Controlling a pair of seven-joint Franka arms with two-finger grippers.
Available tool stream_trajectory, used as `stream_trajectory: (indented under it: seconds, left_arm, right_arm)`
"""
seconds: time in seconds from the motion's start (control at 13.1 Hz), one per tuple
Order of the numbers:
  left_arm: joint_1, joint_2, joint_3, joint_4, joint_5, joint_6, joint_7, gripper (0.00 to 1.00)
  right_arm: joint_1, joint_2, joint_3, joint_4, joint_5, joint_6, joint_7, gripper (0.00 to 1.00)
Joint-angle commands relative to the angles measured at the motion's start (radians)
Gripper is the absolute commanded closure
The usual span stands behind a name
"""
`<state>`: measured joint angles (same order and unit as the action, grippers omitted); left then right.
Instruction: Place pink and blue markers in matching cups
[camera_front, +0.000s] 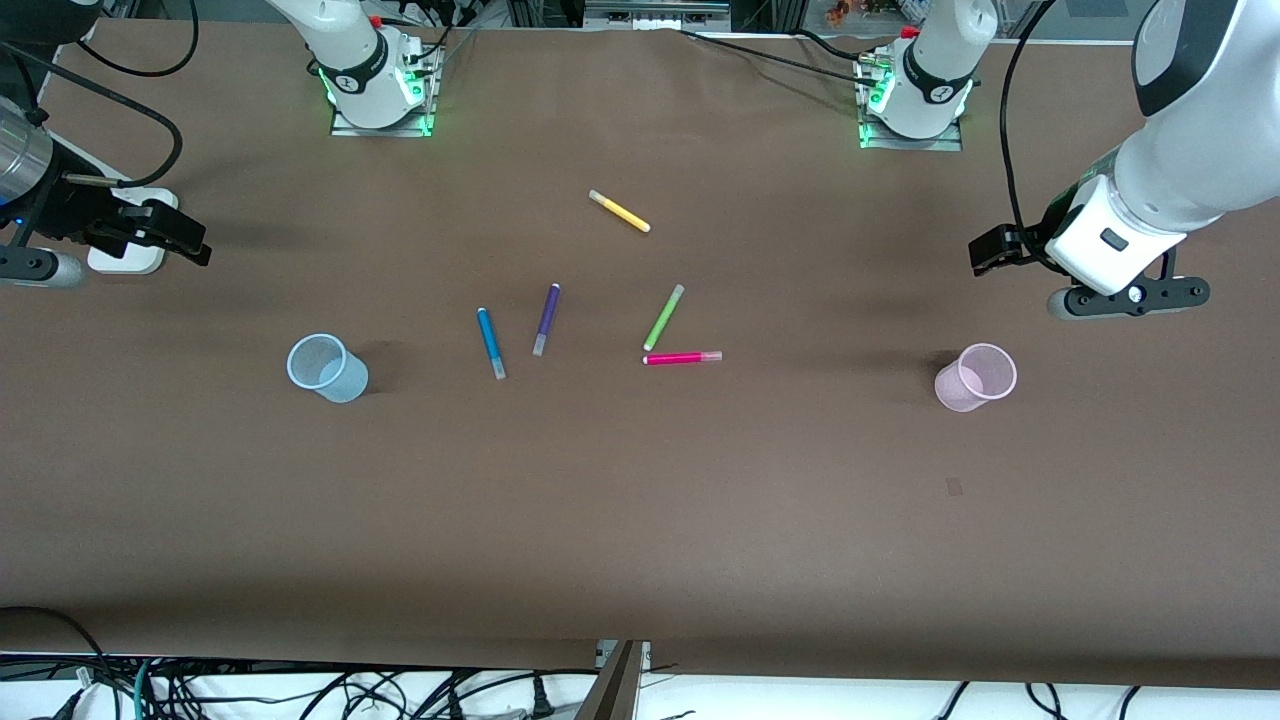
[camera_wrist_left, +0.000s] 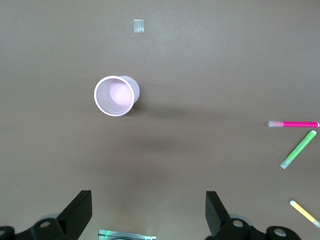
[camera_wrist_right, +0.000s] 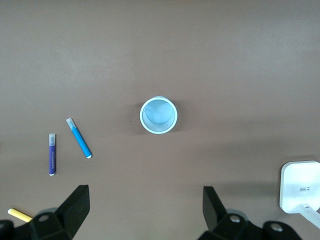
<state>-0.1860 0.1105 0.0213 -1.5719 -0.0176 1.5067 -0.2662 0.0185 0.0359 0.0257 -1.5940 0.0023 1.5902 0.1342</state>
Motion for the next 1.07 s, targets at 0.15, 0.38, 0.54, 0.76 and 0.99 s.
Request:
stream_trajectory:
  seconds: [0.15, 0.38, 0.54, 0.76, 0.99]
  left_arm:
    - [0.005, -0.006, -0.003, 0.0, -0.019, -0.006, 0.021, 0.0]
    - [0.003, -0.006, -0.004, -0.002, -0.019, -0.008, 0.019, 0.0]
    - [-0.006, -0.006, -0.006, -0.002, -0.019, -0.008, -0.002, 0.0]
    - [-0.009, 0.001, -0.018, -0.005, -0.059, -0.008, -0.132, 0.0]
    - [-0.016, 0.055, -0.058, 0.001, -0.116, 0.018, -0.313, 0.0]
  right_arm:
    - [-0.002, 0.012, 0.002, 0.031, 0.016, -0.022, -0.007, 0.0]
    - [-0.002, 0.018, 0.002, 0.031, 0.011, -0.022, -0.008, 0.0]
    - [-0.002, 0.019, 0.002, 0.031, 0.016, -0.015, -0.005, 0.0]
    - [0.017, 0.044, 0.014, 0.029, 0.015, -0.016, 0.007, 0.0]
    - [0.07, 0.097, 0.014, 0.031, 0.015, -0.004, 0.002, 0.0]
